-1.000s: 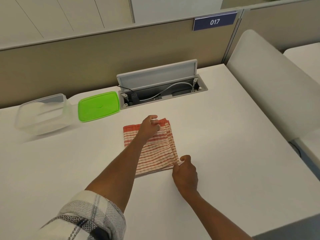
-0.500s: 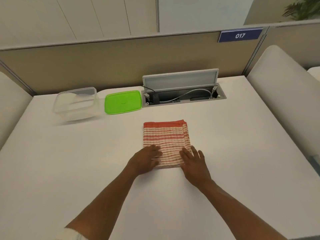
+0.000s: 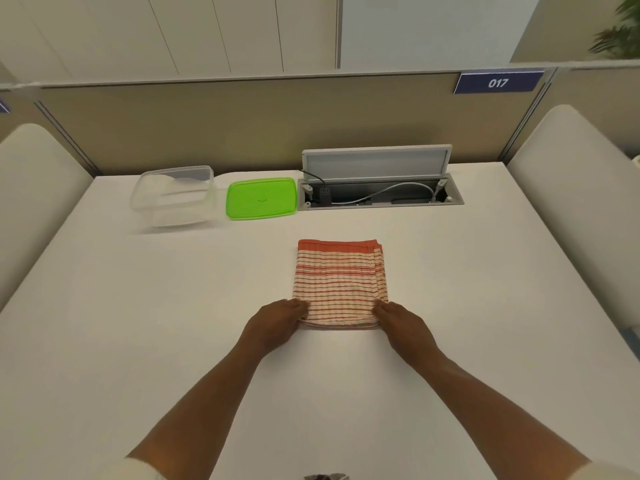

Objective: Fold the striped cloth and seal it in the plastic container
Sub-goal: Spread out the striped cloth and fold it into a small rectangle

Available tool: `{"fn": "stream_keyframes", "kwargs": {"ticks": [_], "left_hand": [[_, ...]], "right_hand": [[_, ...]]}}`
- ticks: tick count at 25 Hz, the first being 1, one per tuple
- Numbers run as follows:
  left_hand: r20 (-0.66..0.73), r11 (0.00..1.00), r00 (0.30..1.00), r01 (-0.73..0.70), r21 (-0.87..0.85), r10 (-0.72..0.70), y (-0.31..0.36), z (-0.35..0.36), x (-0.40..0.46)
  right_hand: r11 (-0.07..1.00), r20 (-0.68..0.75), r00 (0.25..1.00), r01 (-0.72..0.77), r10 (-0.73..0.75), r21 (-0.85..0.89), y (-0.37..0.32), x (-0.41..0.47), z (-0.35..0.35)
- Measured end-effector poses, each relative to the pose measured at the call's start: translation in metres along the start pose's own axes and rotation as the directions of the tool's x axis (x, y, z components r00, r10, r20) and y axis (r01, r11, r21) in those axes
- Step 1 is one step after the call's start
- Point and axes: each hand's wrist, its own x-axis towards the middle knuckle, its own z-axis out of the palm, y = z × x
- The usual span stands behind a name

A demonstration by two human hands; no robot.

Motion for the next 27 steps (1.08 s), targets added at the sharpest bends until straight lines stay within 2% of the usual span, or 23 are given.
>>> {"fn": "stream_keyframes", "kwargs": {"ticks": [3, 5, 9, 14, 17, 22, 25, 27], "left_hand": [[-0.030, 0.984, 0.992, 0.121, -0.132, -0.126, 0.007, -0.004, 0.000], [-0.055, 0.964, 0.985, 0.151, -0.220, -0.166, 0.007, -0.007, 0.002], [-0.166, 0.911, 0.962, 0.137, -0.389, -0.216, 0.003, -0.016, 0.005], [-0.345, 0.843, 0.886, 0.087, -0.531, -0.309, 0.000, -0.036, 0.026], [-0.404, 0.805, 0.836, 0.073, -0.588, -0.371, -0.004, -0.048, 0.046], [-0.375, 0.724, 0.805, 0.096, -0.683, -0.461, -0.014, -0.060, 0.082], [-0.272, 0.610, 0.851, 0.069, -0.789, -0.449, -0.018, -0.058, 0.096], [-0.189, 0.577, 0.879, 0.114, -0.808, -0.438, -0.022, -0.053, 0.104]], "right_hand": [[0.999, 0.041, 0.999, -0.005, 0.006, -0.031, 0.000, 0.005, -0.002], [1.000, 0.058, 0.998, -0.024, 0.025, -0.015, 0.003, 0.009, -0.001], [0.959, 0.003, 0.988, -0.147, 0.151, 0.243, 0.010, 0.017, -0.003], [0.860, -0.095, 0.979, -0.112, 0.183, 0.497, 0.017, 0.047, -0.025], [0.777, -0.096, 0.955, -0.166, 0.279, 0.607, 0.022, 0.074, -0.034], [0.704, -0.054, 0.916, -0.267, 0.397, 0.659, 0.033, 0.115, -0.033], [0.664, -0.033, 0.878, -0.336, 0.478, 0.668, 0.042, 0.137, -0.028], [0.660, -0.010, 0.866, -0.373, 0.500, 0.652, 0.048, 0.149, -0.022]]}}
